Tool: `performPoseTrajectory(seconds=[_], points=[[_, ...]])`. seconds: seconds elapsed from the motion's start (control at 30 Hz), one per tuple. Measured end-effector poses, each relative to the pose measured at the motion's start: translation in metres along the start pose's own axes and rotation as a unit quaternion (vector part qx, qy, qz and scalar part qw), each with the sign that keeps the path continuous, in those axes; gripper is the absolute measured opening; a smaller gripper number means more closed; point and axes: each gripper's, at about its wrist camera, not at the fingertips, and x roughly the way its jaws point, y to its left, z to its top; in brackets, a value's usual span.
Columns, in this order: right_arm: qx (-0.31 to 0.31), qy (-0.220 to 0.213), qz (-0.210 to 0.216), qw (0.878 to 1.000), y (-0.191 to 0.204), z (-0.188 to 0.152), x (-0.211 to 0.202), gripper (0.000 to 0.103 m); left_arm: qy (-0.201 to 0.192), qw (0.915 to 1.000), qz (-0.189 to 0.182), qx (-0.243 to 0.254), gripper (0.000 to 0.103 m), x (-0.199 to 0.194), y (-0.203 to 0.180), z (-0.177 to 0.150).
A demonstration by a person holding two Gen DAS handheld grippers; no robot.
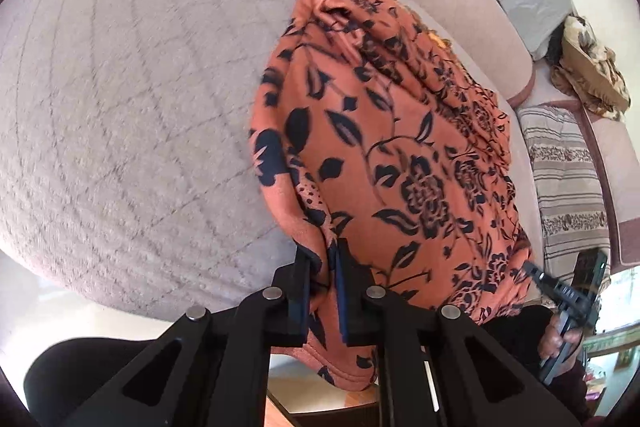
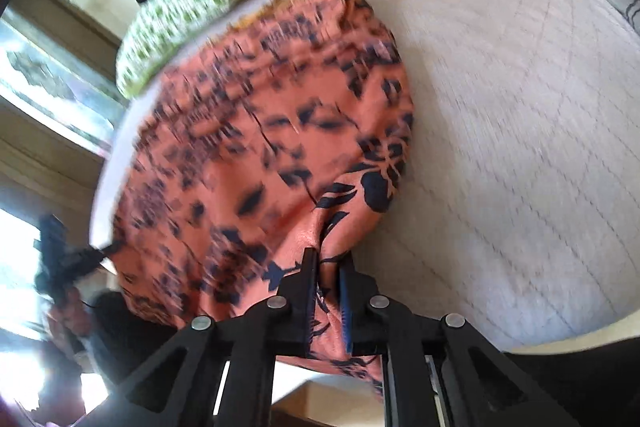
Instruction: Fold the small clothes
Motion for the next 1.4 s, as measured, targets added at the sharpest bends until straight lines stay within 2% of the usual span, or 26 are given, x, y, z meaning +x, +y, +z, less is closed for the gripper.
performPoseTrajectory(seconds=[0.2, 0.27, 0.4, 0.47, 0.53, 0.57, 0.6, 0.63, 0.67, 0.7, 0.77, 0.83, 0.9, 0.97, 1.03, 1.07, 1.13, 1.17, 1.2, 1.23, 1.27, 1.3, 1.4], points=[[0.034, -0.072, 0.056, 0.995, 0.006, 0.043, -0.029, 0.006, -0.021, 0.9992, -0.028, 0.022, 0.011, -0.018, -0.023, 0.03], [0.051, -0.095, 0.062, 0.992, 0.001, 0.061, -0.038, 0.006, -0.035, 0.9989, -0.019, 0.025, 0.011, -0.021, -0.029, 0.044], [0.073, -0.062, 0.038, 0.995, -0.008, 0.079, -0.031, 0.01, -0.023, 0.9989, 0.009, 0.04, 0.012, -0.013, -0.032, 0.05], [0.07, -0.037, 0.021, 0.997, -0.012, 0.074, -0.026, 0.01, -0.015, 0.9987, 0.017, 0.047, 0.014, -0.009, -0.025, 0.042], [0.061, -0.019, 0.0, 0.998, -0.018, 0.062, -0.025, 0.014, -0.006, 0.9986, 0.033, 0.04, 0.018, -0.003, -0.015, 0.032], [0.057, -0.011, -0.005, 0.998, -0.02, 0.054, -0.023, 0.021, -0.002, 0.9987, 0.036, 0.035, 0.025, -0.001, -0.012, 0.029], [0.057, -0.005, -0.008, 0.998, -0.023, 0.047, -0.021, 0.038, 0.003, 0.9989, 0.039, 0.028, 0.033, 0.0, -0.007, 0.025], [0.059, 0.0, -0.011, 0.998, -0.028, 0.041, -0.019, 0.053, 0.005, 0.999, 0.041, 0.019, 0.037, 0.0, -0.001, 0.022], [0.064, 0.001, -0.014, 0.998, -0.032, 0.035, -0.017, 0.084, 0.004, 0.999, 0.042, 0.013, 0.044, -0.001, 0.003, 0.018], [0.071, -0.007, -0.011, 0.997, -0.035, 0.029, -0.018, 0.088, 0.002, 0.9991, 0.042, 0.006, 0.049, -0.003, 0.007, 0.016], [0.077, -0.017, -0.013, 0.997, -0.041, 0.02, -0.017, 0.088, 0.0, 0.9993, 0.038, -0.006, 0.052, -0.007, 0.013, 0.012], [0.076, 0.019, -0.025, 0.997, -0.041, 0.013, -0.003, 0.087, 0.006, 0.9993, 0.033, -0.015, 0.056, -0.006, 0.016, 0.007], [0.086, 0.057, -0.018, 0.994, -0.039, 0.001, 0.014, 0.086, 0.01, 0.9992, 0.036, -0.012, 0.057, -0.003, 0.014, 0.001], [0.058, 0.062, -0.051, 0.995, -0.024, -0.011, 0.019, 0.086, 0.013, 0.9992, 0.038, -0.004, 0.061, -0.001, 0.011, -0.004], [0.028, 0.09, -0.079, 0.992, -0.009, -0.02, 0.026, 0.085, 0.012, 0.9989, 0.044, 0.009, 0.062, 0.002, 0.007, -0.006], [0.023, 0.105, -0.087, 0.99, -0.005, -0.026, 0.031, 0.082, 0.011, 0.9987, 0.048, 0.016, 0.062, 0.002, 0.006, -0.007], [0.019, 0.124, -0.11, 0.986, 0.001, -0.037, 0.041, 0.066, 0.015, 0.9984, 0.047, 0.027, 0.061, 0.003, 0.003, -0.007], [0.005, 0.121, -0.131, 0.984, 0.006, -0.04, 0.043, 0.058, 0.017, 0.9984, 0.043, 0.032, 0.053, 0.004, 0.001, -0.007], [-0.006, 0.118, -0.134, 0.984, 0.01, -0.041, 0.042, 0.041, 0.021, 0.9983, 0.038, 0.038, 0.032, 0.005, -0.001, -0.007], [-0.011, 0.12, -0.132, 0.984, 0.013, -0.041, 0.04, 0.031, 0.025, 0.9979, 0.039, 0.044, 0.023, 0.006, -0.003, -0.008], [-0.011, 0.122, -0.126, 0.984, 0.015, -0.04, 0.038, 0.013, 0.028, 0.9973, 0.046, 0.05, 0.017, 0.008, -0.005, -0.007], [-0.013, 0.124, -0.114, 0.986, 0.018, -0.039, 0.036, 0.012, 0.029, 0.9971, 0.049, 0.052, 0.011, 0.008, -0.005, -0.007], [-0.007, 0.123, -0.064, 0.99, 0.025, -0.029, 0.027, 0.011, 0.03, 0.9982, 0.028, 0.044, 0.008, 0.003, -0.007, -0.001]])
